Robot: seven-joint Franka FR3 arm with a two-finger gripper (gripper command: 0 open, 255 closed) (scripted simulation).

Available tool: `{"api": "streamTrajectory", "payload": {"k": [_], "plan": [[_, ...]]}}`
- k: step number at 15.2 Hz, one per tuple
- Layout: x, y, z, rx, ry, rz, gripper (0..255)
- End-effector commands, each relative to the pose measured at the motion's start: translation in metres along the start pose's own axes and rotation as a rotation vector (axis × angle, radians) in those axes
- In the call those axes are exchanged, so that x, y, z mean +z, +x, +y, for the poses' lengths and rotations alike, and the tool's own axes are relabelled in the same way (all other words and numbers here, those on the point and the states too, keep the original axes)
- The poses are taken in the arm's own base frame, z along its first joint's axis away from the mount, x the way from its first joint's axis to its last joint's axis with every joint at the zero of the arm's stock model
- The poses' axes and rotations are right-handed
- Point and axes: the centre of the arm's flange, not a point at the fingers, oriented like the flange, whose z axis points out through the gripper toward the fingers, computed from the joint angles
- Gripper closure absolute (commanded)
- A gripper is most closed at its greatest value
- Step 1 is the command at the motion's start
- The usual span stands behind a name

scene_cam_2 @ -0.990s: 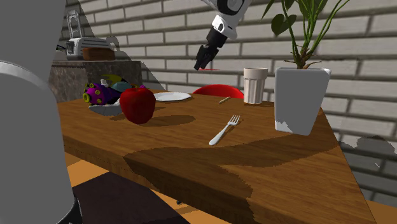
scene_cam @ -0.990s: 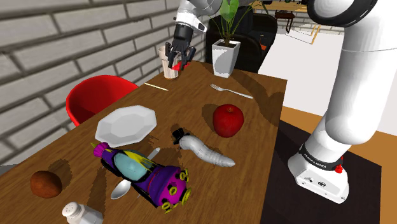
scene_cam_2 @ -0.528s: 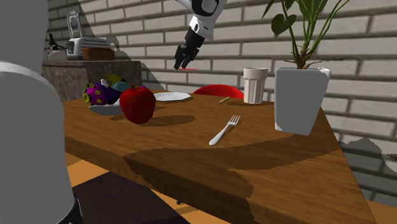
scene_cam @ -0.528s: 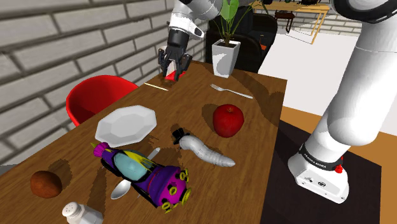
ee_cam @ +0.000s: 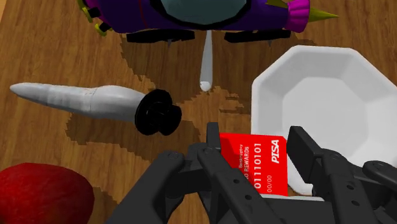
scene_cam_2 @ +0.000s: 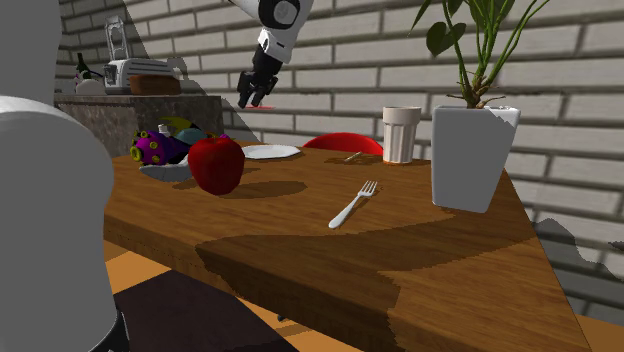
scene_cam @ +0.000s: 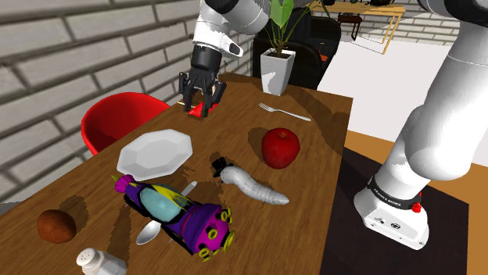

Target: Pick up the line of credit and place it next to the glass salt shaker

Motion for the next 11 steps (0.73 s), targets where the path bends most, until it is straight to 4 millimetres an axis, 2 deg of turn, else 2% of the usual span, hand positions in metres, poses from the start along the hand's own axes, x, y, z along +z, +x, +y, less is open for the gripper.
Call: {"api": "streamTrajectory", "payload": {"k": [1,11], "plan": [[0.014,-0.020,0.009,0.001,0.001,0.000,255],[0.083,-0.126,0.046,0.001,0.001,0.000,255]]}}
